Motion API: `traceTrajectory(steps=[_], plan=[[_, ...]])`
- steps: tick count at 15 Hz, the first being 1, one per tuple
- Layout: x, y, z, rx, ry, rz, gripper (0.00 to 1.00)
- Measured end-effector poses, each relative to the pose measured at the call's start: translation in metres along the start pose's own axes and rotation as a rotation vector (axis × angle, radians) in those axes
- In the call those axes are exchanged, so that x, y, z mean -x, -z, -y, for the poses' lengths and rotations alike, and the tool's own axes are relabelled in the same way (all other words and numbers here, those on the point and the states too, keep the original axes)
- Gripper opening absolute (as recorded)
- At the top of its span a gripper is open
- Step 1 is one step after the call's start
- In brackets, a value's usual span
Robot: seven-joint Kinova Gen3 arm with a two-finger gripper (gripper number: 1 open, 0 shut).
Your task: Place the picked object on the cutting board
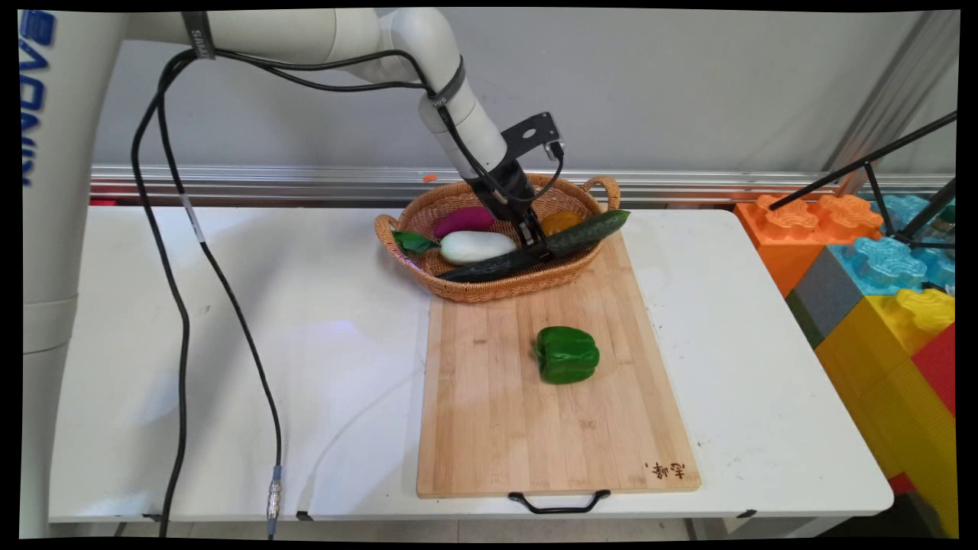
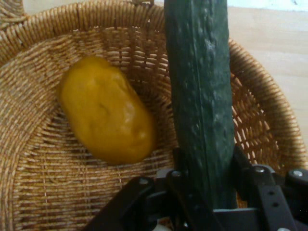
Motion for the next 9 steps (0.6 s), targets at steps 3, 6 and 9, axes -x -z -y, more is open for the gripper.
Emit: traceTrajectory(steps=[3,6,9], plan=[[-0.003,0.013,-0.008,0.004,0.009,-0.044,0.00],[-0.010,0.041,-0.022,-0.004,-0.005,-0.102,0.00],[-0.022,0.071,-0.043,-0.026,-0.068,-0.144,0.00]])
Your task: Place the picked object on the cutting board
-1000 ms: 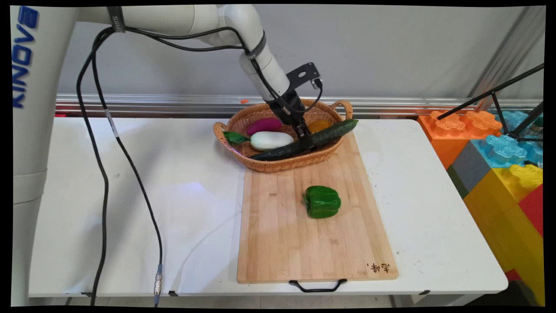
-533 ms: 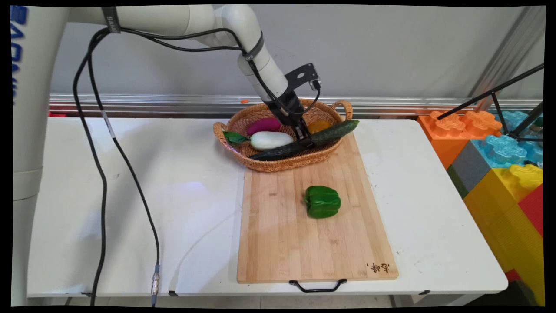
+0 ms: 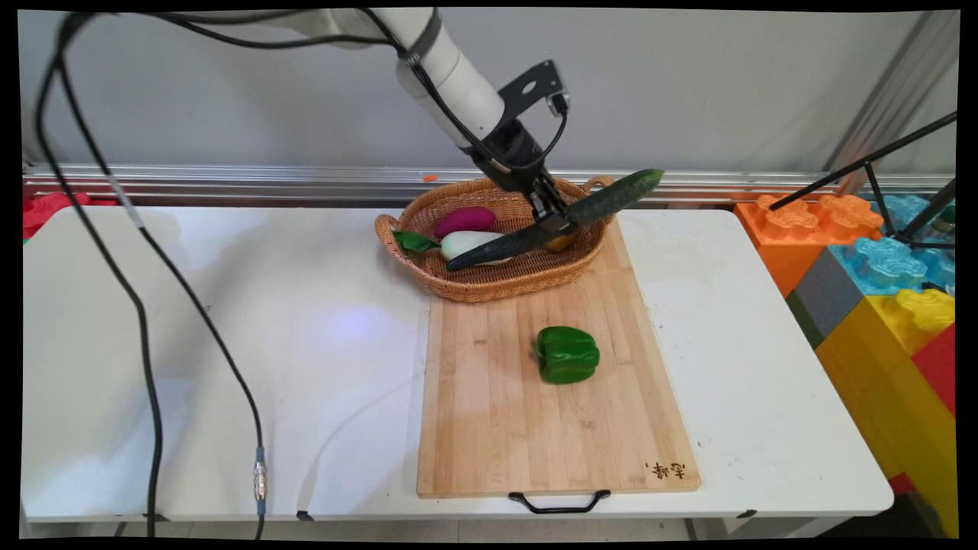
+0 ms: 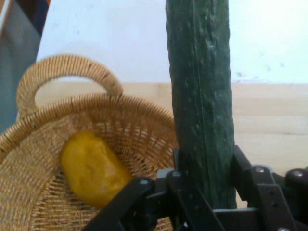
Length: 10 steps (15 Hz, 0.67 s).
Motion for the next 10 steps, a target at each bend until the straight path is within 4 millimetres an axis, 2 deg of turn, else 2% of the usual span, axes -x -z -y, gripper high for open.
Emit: traceTrajectory(steps=[3,6,10], plan=[[-0.016,0.020,-0.029,-0.005,-0.061,-0.023,0.00],[-0.026,0.032,-0.068,0.008,-0.091,-0.024,0.00],[-0.022,0.034,-0.124,0.061,-0.076,0.012,0.00]])
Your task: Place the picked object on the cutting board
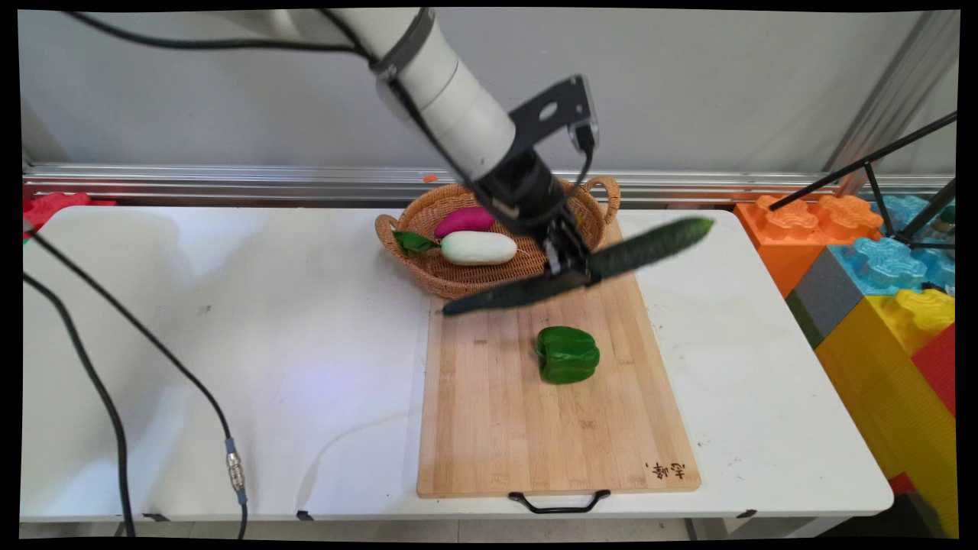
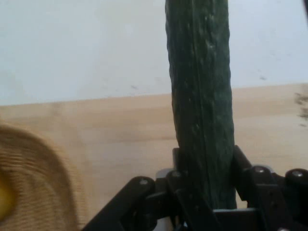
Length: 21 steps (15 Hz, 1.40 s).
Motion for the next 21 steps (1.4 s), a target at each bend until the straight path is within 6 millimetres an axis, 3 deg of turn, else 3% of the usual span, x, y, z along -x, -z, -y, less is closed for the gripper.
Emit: traceTrajectory(steps=[4,8,14,18,19,21], plan=[[0.014,-0.016,-0.048,0.042,-0.037,0.025,0.00],[0.032,-0.046,-0.077,0.049,-0.080,0.039,0.00],[0.057,-0.099,-0.100,0.019,-0.128,0.060,0.00],[0.069,-0.119,-0.110,0.012,-0.151,0.070,0.00],[0.071,-0.123,-0.113,0.010,-0.160,0.072,1.00],[0.074,-0.126,-0.116,0.007,-0.169,0.075,1.00]])
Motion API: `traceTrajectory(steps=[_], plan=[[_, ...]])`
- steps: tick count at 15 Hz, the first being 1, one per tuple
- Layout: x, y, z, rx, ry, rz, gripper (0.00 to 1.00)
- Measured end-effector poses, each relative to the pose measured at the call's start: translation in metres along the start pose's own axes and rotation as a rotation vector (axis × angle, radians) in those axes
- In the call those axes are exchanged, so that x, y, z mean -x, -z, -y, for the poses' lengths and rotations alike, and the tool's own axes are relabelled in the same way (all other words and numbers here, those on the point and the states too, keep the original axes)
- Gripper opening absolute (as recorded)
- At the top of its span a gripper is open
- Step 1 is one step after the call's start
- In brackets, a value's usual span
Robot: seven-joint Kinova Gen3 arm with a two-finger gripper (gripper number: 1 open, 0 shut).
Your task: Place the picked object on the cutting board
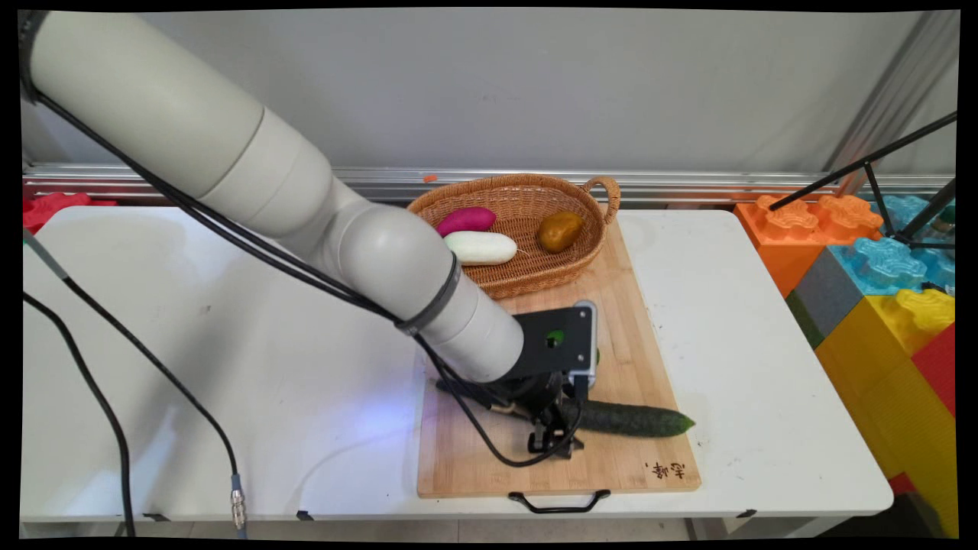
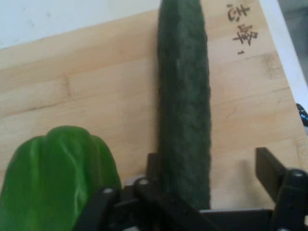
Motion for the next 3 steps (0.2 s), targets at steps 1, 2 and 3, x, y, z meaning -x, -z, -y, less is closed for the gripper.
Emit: traceTrajectory(steps=[1,2,3], plan=[[0.0015,-0.0021,-0.0025,0.000,-0.004,0.003,1.00],[0.0031,-0.0038,-0.0050,0.000,-0.007,0.007,1.00],[0.0044,-0.0048,-0.0069,0.000,-0.010,0.011,1.00]])
